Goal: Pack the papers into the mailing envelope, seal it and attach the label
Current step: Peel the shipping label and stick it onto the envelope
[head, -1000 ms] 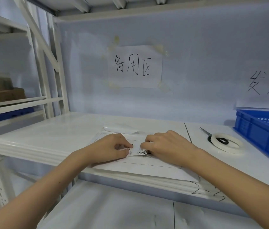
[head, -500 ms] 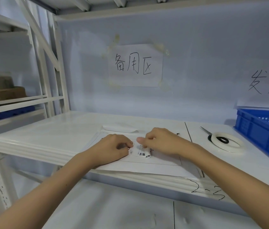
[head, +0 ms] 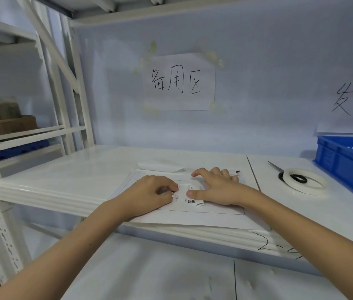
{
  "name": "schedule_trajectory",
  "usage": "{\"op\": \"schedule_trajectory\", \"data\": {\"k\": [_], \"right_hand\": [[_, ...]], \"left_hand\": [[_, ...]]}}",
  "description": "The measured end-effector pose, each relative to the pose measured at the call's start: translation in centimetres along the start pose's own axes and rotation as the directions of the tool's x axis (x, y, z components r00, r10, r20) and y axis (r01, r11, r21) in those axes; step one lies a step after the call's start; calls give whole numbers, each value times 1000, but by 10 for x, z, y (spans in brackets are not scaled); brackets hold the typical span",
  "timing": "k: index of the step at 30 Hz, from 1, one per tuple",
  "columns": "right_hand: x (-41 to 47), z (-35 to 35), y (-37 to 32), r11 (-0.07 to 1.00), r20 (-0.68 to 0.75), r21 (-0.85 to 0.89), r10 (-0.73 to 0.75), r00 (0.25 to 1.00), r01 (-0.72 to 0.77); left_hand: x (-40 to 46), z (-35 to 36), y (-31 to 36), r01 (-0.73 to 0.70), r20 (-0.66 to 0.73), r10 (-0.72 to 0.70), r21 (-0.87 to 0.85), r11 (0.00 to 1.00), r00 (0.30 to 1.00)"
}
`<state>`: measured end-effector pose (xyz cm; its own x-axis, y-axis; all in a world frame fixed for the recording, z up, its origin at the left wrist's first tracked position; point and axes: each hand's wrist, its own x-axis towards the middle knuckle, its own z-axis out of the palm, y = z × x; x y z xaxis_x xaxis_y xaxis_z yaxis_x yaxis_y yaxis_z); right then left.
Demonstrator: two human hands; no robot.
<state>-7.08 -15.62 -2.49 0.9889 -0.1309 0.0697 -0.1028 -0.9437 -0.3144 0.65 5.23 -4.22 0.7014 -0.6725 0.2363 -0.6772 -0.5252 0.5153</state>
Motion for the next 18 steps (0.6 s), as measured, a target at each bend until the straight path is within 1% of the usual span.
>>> {"op": "schedule_trajectory", "data": {"k": [9,18], "right_hand": [[0,-1,7,1000,18,-2,-25,1000,25],[-2,-8,15,997,91,49,-64,994,60]], "left_hand": [[2,0,1,-18,2,18,0,1000,1000],[4,3,-4,-48,-39,47,-46,998,998]]}}
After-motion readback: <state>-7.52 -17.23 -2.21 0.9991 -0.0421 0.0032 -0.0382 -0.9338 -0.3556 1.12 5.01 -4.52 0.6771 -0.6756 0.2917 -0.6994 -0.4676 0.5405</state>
